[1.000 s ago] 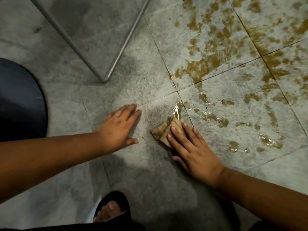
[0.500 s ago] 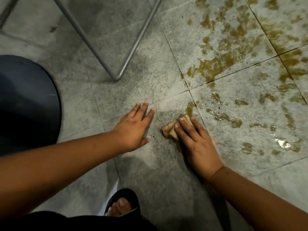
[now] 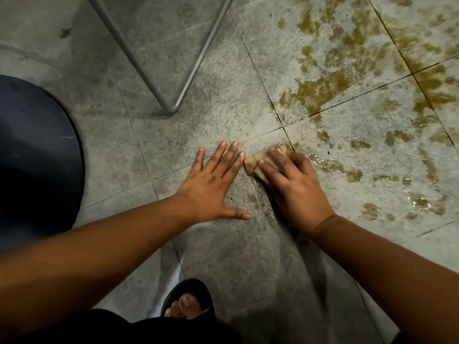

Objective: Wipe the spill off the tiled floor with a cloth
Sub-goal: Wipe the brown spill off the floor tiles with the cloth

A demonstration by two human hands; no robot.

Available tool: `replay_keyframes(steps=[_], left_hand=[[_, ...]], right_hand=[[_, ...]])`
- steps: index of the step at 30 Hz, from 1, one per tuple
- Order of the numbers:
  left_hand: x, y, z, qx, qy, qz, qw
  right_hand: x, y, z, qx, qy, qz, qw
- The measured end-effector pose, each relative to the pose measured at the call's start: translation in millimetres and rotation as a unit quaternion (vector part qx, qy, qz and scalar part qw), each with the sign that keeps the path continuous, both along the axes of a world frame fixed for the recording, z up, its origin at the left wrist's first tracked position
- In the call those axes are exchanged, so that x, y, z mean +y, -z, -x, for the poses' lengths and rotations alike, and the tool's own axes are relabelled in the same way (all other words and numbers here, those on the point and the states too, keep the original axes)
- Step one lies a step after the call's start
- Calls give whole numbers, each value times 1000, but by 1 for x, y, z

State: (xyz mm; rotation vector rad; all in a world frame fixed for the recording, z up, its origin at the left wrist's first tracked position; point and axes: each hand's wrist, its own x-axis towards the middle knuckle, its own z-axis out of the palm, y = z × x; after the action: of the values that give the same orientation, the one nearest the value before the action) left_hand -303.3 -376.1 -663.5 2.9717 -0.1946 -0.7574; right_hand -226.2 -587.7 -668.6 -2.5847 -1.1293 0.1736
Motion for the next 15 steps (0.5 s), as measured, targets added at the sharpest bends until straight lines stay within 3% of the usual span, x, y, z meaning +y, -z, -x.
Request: replay_keyframes(steps=[6, 15], left_hand=[[1, 0, 0, -4, 4, 10, 1000], [4, -3, -2, 8, 10, 10, 1000]], right_hand=[[-19, 3, 22, -17, -109, -1, 994], [-4, 1, 7, 31, -11, 27, 999]])
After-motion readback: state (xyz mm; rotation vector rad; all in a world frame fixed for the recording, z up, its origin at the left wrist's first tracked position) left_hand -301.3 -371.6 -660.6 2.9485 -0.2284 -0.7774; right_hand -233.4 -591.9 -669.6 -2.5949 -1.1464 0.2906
